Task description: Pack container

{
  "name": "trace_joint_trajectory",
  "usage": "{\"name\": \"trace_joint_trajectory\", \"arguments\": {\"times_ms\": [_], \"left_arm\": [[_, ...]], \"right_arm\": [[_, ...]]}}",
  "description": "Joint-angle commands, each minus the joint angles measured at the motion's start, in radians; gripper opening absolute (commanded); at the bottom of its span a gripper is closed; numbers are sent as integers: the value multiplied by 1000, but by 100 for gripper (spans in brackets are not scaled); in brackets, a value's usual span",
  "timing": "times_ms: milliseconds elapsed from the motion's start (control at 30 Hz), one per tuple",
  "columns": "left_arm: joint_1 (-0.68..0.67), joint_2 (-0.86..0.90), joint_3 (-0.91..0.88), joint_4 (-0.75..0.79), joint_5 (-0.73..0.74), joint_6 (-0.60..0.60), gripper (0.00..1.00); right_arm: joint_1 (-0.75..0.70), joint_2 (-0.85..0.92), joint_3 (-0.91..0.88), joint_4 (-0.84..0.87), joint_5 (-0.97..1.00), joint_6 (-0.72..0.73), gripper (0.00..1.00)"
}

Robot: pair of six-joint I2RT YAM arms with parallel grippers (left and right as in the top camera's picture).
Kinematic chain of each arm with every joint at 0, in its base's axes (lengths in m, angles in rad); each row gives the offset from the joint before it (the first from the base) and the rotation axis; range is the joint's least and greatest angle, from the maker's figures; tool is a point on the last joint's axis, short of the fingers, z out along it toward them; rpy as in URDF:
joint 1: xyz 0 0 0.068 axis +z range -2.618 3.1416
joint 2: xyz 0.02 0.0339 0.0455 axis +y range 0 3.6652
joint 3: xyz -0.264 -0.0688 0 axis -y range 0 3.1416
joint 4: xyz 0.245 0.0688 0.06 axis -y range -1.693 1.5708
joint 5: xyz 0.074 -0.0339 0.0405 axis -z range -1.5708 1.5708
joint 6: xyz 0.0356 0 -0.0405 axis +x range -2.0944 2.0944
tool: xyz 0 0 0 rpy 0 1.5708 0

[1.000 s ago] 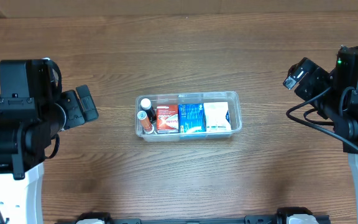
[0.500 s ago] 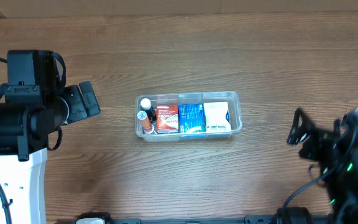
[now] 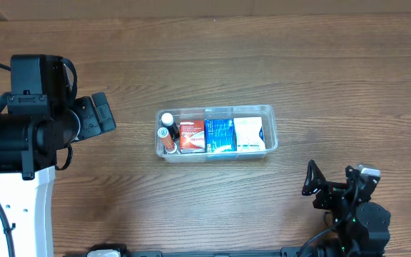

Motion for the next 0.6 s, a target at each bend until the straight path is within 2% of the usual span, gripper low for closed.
{"name": "trace_joint_trajectory", "arguments": {"times_ms": [0, 167, 567], "left_arm": [[5, 5, 13, 2, 5, -10, 100], [5, 5, 13, 2, 5, -10, 100], [5, 5, 13, 2, 5, -10, 100]], "right_arm": [[-4, -10, -48, 13, -5, -6, 100], [-4, -10, -135, 2, -6, -6, 100], [-4, -10, -137, 5, -6, -6, 100]]}}
